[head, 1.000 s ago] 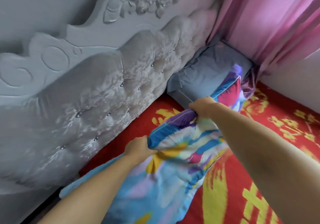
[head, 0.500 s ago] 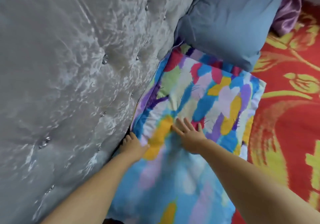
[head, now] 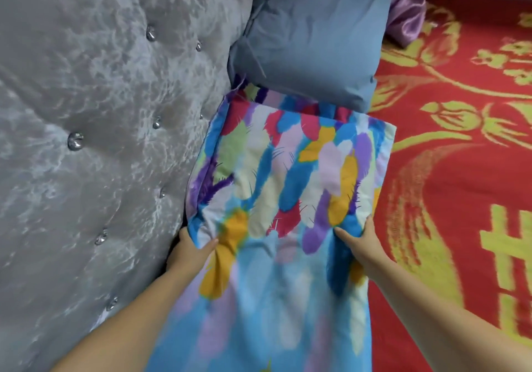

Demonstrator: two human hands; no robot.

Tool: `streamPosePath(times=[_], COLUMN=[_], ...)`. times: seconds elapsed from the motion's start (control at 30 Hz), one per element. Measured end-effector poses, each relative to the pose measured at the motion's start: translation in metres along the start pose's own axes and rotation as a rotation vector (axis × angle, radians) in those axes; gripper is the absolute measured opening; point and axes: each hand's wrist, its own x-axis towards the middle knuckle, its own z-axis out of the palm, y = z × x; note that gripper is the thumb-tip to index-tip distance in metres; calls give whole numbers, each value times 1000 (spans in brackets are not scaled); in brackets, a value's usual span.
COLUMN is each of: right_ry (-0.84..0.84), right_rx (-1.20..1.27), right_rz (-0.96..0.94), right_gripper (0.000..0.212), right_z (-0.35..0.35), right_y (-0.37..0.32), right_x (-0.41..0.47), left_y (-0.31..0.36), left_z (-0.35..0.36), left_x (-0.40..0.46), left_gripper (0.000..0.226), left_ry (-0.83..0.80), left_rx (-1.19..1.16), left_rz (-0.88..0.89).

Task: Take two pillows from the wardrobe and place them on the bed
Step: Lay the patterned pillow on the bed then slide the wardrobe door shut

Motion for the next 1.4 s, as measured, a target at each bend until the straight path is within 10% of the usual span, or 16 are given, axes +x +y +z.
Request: streamPosePath(times=[0.23, 0.6, 1.03, 1.4], right_ry=[66, 28, 214, 425], right_rx=[-126, -649, -1134, -1137], right_rz=[-237, -150, -740, -956], right_gripper=[75, 70, 61, 54], right_z=[-5, -13, -75, -151], right_y=[-14, -19, -202, -268], right_x=[17, 4, -131, -199], left_y=[17, 11, 215, 307], left_z=[6, 9, -112, -147], left_x=[-10, -17, -133, -212], left_gripper=[60, 81, 58, 57], left_ry=[258, 102, 88, 163], left_rx=[42, 323, 98, 64], left_rz=[120, 20, 708, 921])
